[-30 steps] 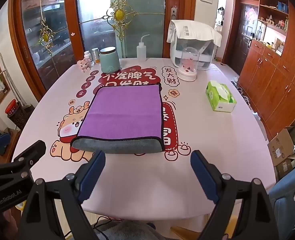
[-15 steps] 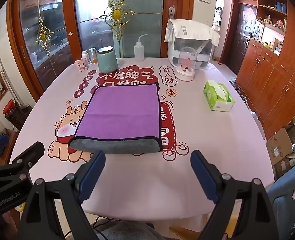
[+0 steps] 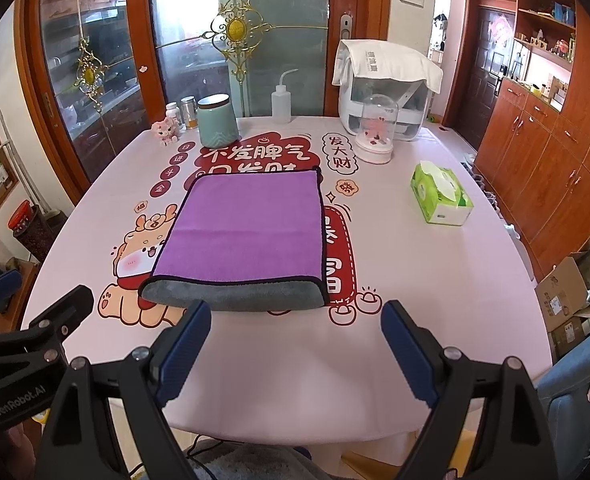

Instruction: Fold towel

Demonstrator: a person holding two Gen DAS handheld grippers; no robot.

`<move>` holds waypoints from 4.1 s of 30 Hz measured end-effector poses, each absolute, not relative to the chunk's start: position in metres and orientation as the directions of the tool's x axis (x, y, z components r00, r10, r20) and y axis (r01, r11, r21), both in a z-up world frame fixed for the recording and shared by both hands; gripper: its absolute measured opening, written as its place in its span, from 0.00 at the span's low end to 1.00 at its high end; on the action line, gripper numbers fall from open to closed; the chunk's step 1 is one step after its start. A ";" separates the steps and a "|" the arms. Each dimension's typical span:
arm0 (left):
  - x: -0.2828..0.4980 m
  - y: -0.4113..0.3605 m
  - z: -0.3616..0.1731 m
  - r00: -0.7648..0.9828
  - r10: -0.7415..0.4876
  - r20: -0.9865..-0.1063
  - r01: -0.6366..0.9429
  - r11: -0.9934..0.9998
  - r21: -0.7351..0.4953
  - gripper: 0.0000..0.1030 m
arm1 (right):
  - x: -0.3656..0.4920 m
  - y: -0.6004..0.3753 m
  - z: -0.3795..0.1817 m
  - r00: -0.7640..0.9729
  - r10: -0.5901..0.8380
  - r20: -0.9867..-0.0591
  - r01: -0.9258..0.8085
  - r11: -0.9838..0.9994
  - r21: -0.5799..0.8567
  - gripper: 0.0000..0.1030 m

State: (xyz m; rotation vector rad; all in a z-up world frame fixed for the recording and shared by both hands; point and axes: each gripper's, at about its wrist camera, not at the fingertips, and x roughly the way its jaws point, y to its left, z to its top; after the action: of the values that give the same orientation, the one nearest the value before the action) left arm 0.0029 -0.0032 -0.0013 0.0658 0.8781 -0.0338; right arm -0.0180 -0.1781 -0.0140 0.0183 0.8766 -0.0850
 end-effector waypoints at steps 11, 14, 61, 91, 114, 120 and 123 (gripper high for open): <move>0.003 -0.004 -0.001 0.639 -0.002 -0.769 0.056 0.997 0.044 0.98 | -0.015 -0.182 -0.016 0.639 -0.059 -0.767 0.086 0.996 -0.005 0.85; 0.003 -0.004 -0.001 0.637 -0.001 -0.771 0.055 0.997 0.044 0.98 | -0.014 -0.182 -0.016 0.640 -0.060 -0.766 0.087 0.996 -0.006 0.85; 0.026 -0.010 -0.012 0.609 -0.041 -0.792 0.088 0.996 0.016 0.98 | 0.002 -0.186 -0.016 0.650 -0.035 -0.759 0.088 0.996 0.028 0.85; 0.099 0.039 -0.076 0.500 -0.061 -0.864 0.169 0.985 0.028 0.98 | 0.058 -0.206 -0.086 0.515 -0.032 -0.857 0.070 0.998 0.005 0.73; 0.167 0.064 -0.184 0.252 -0.304 -0.919 0.432 0.885 -0.175 0.91 | 0.127 -0.231 -0.180 0.360 0.200 -0.911 -0.200 0.971 0.134 0.43; 0.179 0.065 -0.194 0.195 -0.354 -0.915 0.432 0.868 -0.243 0.79 | 0.134 -0.237 -0.189 0.320 0.238 -0.917 -0.216 0.961 0.174 0.37; 0.181 0.065 -0.199 0.168 -0.366 -0.915 0.432 0.862 -0.266 0.75 | 0.135 -0.238 -0.191 0.305 0.249 -0.919 -0.226 0.957 0.184 0.30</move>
State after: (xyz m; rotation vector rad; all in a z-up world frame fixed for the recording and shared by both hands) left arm 0.1814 0.0650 -0.1985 0.0609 1.2820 -0.5685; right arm 0.1350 -0.2383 -0.1912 0.0218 1.2206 0.3143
